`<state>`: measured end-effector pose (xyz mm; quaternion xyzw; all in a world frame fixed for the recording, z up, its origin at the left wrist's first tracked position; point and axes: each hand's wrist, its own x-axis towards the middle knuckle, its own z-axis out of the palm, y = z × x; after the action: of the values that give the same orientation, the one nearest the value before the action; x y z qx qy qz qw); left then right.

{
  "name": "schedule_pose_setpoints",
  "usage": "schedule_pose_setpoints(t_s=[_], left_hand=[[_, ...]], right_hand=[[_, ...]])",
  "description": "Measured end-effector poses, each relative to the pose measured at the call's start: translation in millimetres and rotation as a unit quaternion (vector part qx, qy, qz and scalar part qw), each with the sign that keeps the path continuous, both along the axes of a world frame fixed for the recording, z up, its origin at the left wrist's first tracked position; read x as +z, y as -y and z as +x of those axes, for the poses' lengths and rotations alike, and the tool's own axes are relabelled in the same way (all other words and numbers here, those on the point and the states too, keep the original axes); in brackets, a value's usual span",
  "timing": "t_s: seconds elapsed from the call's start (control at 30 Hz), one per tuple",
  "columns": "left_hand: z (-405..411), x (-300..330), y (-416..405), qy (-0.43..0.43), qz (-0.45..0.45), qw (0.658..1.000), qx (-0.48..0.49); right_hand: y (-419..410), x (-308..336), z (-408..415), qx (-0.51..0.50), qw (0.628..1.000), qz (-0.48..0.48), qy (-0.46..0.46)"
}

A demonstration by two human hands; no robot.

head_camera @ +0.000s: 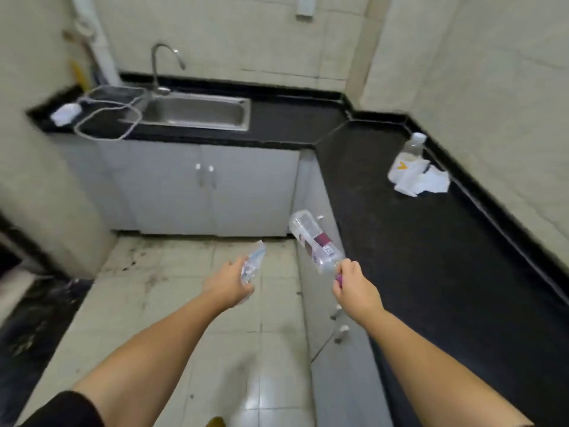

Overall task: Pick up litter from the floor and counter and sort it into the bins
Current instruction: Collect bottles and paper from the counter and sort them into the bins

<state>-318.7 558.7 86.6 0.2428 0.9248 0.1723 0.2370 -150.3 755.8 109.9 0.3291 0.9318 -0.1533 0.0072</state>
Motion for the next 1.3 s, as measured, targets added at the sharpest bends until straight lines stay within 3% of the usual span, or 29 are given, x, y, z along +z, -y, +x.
schedule_pose_setpoints(t_s=[0.27, 0.57, 0.7, 0.83, 1.1, 1.2, 1.3], left_hand=[[-23, -41, 273, 0.038, -0.052, 0.973, 0.221], [-17, -112, 499, 0.138, -0.099, 0.912, 0.374], [-25, -173, 544, 0.174, -0.100, 0.886, 0.418], [-45, -280, 574, 0.183, -0.109, 0.853, 0.477], [-75, -506, 601, 0.163, -0.025, 0.720, 0.674], [-75, -562, 614, 0.175, 0.002, 0.664, 0.727], [-74, -587, 621, 0.202, 0.030, 0.630, 0.749]], right_hand=[[227, -40, -158, 0.263, 0.962, -0.049, 0.052], [466, -122, -252, 0.431, 0.885, -0.075, 0.159], [527, -182, -276, 0.472, 0.859, -0.084, 0.181], [574, -272, -307, 0.503, 0.836, -0.094, 0.198], [620, -444, -344, 0.541, 0.811, -0.133, 0.177], [609, -481, -352, 0.546, 0.812, -0.126, 0.163], [594, -497, -356, 0.536, 0.821, -0.114, 0.161]])
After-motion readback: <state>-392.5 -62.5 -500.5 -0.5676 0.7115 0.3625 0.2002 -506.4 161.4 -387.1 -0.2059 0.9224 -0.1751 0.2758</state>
